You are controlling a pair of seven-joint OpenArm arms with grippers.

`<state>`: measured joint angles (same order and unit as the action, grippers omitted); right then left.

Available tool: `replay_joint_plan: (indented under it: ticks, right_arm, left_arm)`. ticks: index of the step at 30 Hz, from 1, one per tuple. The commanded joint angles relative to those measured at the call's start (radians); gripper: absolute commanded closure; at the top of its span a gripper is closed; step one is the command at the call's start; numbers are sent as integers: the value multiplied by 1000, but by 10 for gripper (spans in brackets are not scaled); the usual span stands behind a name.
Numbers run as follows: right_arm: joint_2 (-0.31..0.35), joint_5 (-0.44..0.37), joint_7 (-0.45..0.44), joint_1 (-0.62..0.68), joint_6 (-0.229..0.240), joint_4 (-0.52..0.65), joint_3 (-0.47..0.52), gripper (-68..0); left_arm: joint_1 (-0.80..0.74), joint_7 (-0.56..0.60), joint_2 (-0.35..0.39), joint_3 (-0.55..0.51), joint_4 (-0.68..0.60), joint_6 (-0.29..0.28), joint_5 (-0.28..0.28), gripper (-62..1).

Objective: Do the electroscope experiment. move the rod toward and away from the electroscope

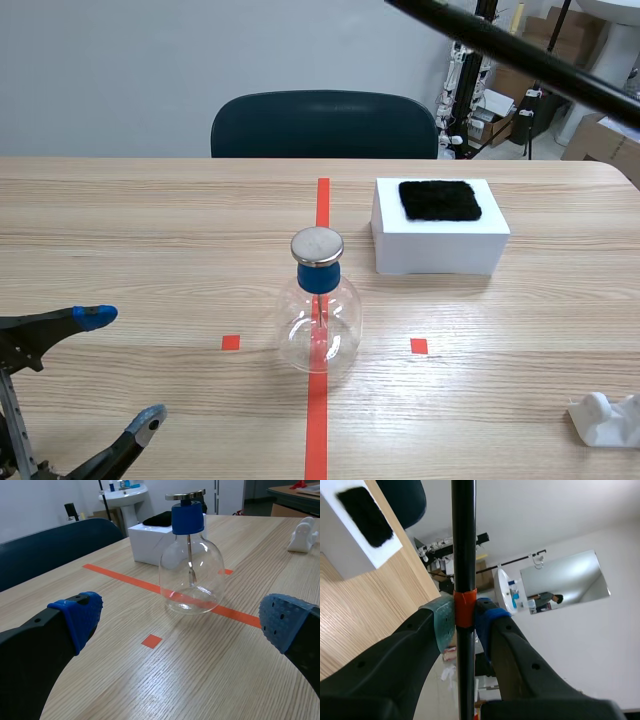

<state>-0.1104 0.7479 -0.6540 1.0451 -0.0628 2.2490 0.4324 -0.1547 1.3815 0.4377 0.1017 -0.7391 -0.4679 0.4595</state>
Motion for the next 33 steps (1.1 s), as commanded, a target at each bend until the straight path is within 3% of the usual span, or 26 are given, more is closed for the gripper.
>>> replay_joint_plan:
  ticks: [1,33]
  right_arm:
    - [2,5,-7,8,-10,7,-7,3]
    - [2,27,-11,22,-11,-2,-28,3]
  left_arm:
    - [5,16,9,-12,-10,2,-14,-623]
    - [5,17,9,-12,-10,2,-14,-623]
